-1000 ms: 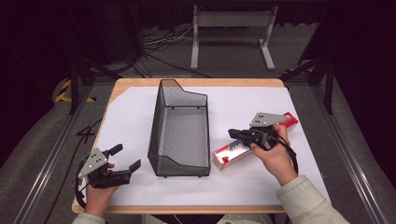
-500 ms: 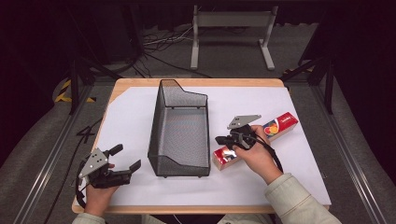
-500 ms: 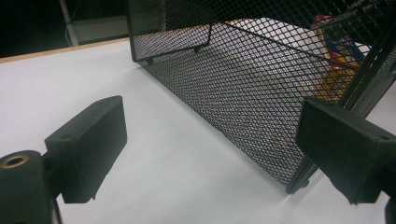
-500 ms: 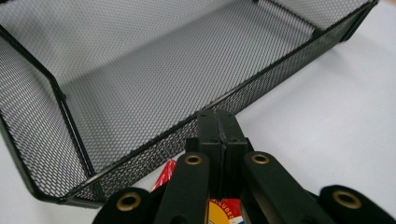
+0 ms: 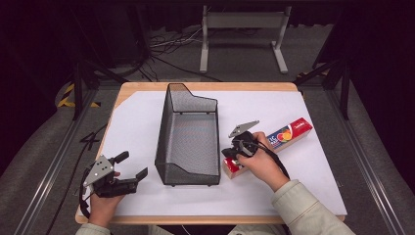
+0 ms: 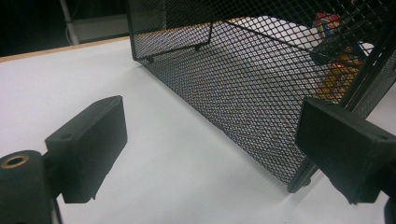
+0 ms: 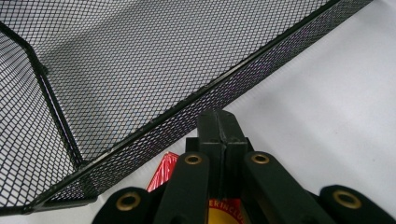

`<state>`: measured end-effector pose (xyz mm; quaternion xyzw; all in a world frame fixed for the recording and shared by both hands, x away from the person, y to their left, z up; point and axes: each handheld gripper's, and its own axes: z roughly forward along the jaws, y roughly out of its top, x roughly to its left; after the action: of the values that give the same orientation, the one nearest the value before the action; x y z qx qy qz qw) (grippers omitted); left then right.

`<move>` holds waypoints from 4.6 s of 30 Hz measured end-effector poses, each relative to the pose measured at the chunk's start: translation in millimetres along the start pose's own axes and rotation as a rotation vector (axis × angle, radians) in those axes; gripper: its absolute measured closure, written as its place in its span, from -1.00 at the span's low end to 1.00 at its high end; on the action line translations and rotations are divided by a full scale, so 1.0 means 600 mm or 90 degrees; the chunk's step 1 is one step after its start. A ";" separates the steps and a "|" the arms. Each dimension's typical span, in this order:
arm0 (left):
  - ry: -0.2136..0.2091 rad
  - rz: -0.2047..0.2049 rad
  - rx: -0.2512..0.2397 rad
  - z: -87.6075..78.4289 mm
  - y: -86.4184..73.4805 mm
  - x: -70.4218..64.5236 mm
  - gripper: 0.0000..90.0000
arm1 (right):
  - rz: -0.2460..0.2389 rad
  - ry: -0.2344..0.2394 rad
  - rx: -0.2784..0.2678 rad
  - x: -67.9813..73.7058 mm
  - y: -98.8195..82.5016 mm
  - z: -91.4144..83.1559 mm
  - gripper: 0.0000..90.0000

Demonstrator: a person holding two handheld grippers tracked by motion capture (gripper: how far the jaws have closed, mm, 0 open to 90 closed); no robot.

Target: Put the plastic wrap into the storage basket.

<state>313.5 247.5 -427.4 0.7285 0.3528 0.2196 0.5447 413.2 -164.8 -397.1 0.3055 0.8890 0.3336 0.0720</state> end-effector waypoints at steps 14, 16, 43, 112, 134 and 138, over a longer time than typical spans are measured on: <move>0.002 -0.001 -0.002 -0.003 -0.001 0.001 -0.78 | 0.013 0.034 0.062 0.004 0.002 -0.007 1.00; 0.002 -0.002 -0.002 -0.003 -0.001 0.001 -0.78 | 0.010 0.042 0.069 0.007 -0.002 -0.011 1.00; 0.001 -0.002 0.000 0.002 -0.001 0.000 -0.78 | 0.043 -0.027 -0.084 -0.023 -0.084 -0.143 1.00; 0.019 0.006 0.005 -0.003 -0.003 0.001 -0.77 | 0.233 -0.308 -0.064 -0.277 -0.100 -0.065 1.00; 0.014 0.009 0.003 0.002 -0.001 0.001 -0.77 | 0.140 -0.206 -0.066 -0.224 -0.049 -0.012 1.00; 0.014 0.009 0.003 0.003 -0.001 0.002 -0.77 | 0.139 -0.211 -0.049 -0.217 -0.044 -0.021 0.92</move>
<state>315.2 247.5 -428.7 0.7300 0.3539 0.2307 0.5373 500.7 -264.3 -414.2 0.4480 0.8131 0.3181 0.1922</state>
